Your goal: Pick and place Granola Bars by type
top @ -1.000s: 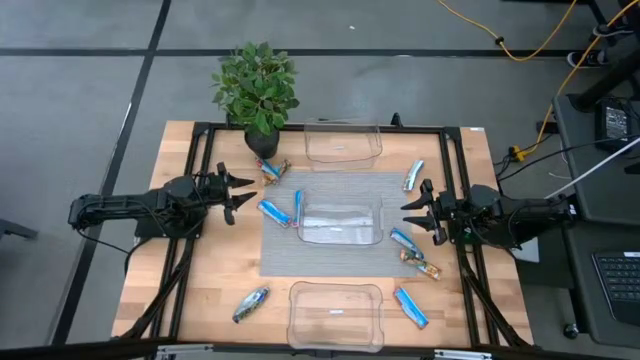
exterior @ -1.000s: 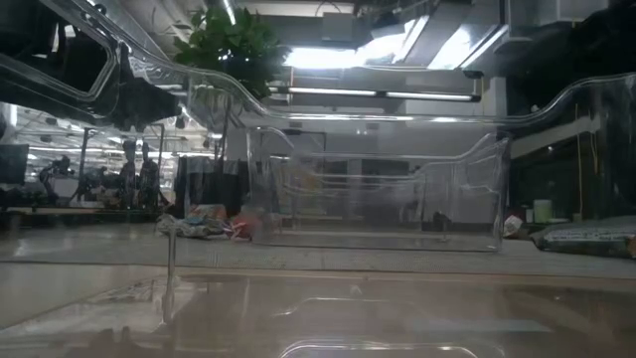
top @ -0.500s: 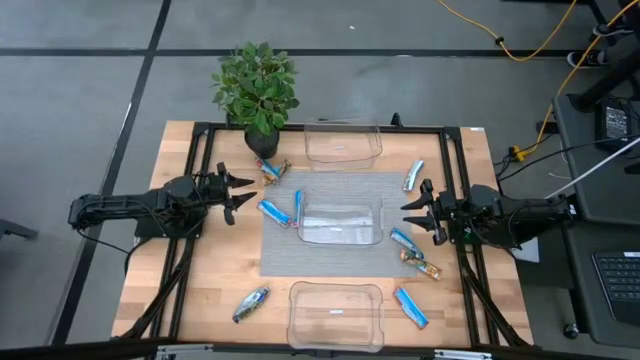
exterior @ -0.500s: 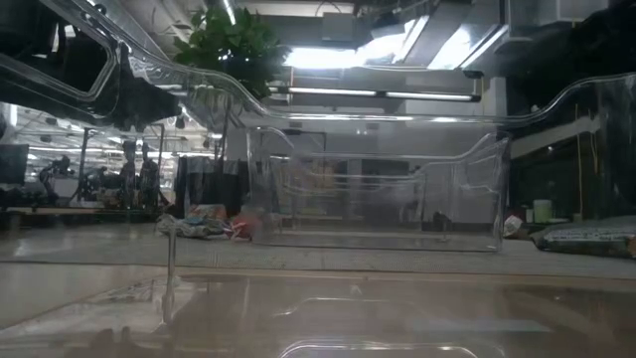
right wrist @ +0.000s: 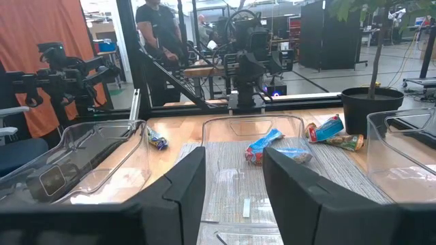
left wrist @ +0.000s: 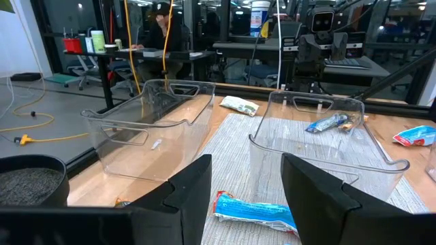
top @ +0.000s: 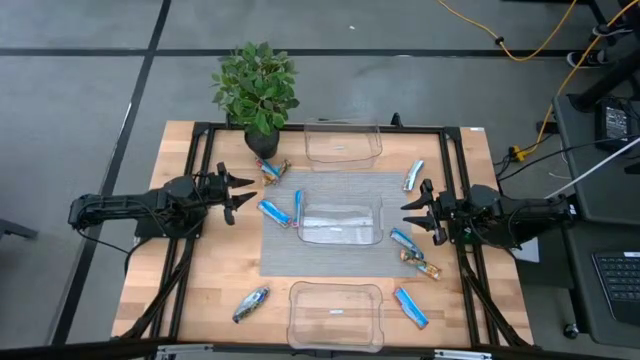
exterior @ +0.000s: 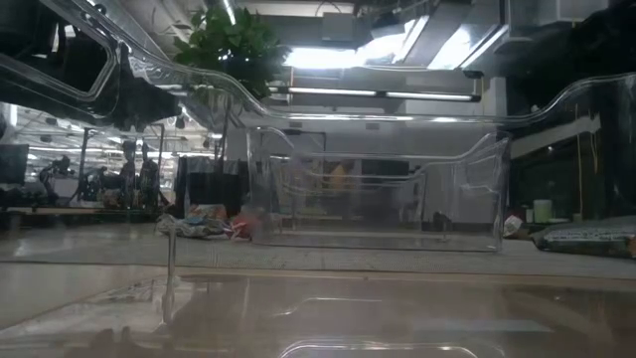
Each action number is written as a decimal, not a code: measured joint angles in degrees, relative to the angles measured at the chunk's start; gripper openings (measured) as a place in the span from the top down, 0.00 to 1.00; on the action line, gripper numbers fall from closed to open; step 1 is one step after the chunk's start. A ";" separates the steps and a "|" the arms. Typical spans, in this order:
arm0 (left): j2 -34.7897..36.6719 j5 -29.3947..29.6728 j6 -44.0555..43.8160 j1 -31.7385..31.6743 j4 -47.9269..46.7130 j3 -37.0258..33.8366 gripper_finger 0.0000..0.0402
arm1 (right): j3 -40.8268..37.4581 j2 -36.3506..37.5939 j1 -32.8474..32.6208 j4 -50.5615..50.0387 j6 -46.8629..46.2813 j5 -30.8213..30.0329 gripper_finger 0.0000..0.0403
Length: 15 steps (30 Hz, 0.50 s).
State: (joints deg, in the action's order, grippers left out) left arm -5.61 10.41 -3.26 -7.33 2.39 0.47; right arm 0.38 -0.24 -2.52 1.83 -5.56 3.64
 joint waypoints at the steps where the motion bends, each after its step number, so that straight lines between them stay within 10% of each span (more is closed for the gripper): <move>1: 0.00 0.00 0.00 0.00 0.00 0.00 0.58 | -0.01 0.01 0.00 0.00 0.00 0.00 0.63; 15: -0.01 0.34 0.00 -0.02 0.00 0.01 0.58 | 0.00 0.01 0.00 0.00 0.00 0.00 0.63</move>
State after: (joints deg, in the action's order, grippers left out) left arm -5.62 10.76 -3.26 -7.35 2.39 0.48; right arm 0.38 -0.23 -2.52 1.83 -5.56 3.64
